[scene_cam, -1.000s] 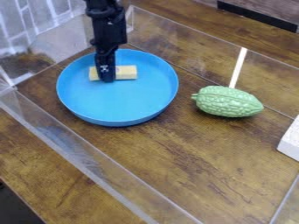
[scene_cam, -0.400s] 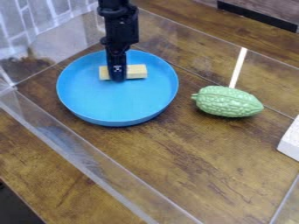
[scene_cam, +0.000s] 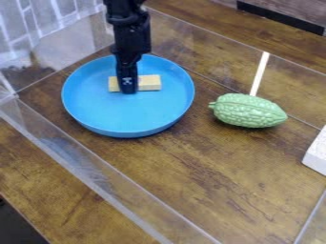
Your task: Remove the yellow block from inside the blue tray and put it on the table
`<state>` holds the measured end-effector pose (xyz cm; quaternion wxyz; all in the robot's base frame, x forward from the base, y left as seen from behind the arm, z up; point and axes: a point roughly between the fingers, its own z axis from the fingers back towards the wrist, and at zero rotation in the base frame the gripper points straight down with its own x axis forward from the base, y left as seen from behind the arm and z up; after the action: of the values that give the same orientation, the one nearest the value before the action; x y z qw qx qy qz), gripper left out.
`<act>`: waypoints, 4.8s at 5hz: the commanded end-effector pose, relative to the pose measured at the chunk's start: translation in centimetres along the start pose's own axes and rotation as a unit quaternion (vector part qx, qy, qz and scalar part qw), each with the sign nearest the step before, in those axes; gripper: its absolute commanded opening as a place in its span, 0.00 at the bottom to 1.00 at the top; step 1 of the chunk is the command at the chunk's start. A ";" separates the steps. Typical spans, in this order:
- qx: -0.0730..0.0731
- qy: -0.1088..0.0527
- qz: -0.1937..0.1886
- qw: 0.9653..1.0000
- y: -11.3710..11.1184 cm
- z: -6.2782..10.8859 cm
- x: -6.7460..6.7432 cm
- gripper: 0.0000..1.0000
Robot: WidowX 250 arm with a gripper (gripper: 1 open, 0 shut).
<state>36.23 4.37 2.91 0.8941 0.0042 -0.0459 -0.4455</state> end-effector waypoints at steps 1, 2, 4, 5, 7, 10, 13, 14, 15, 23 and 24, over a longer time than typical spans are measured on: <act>0.041 -0.019 -0.001 0.999 0.5 3.7 0.4 0.00; 0.044 -0.019 0.006 0.999 0.2 5.0 0.1 0.00; 0.058 -0.020 0.019 0.998 0.0 6.6 -1.0 0.00; 0.066 -0.019 0.017 0.997 0.1 6.9 -0.3 0.00; 0.087 -0.020 0.013 0.996 2.0 7.6 0.3 0.00; 0.110 -0.008 0.051 0.993 5.9 6.8 0.3 0.00; 0.108 -0.010 -0.006 0.994 9.4 4.7 -2.1 0.00; 0.106 -0.011 -0.027 0.994 9.6 4.0 -2.5 0.00; 0.106 -0.006 -0.003 0.994 9.6 4.2 -3.7 0.00; 0.093 0.006 0.008 0.996 13.3 0.9 -8.1 1.00; 0.092 0.009 0.024 0.995 15.2 0.7 -9.2 0.00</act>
<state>42.50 18.03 2.23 0.8930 0.0561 -0.0606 -0.4423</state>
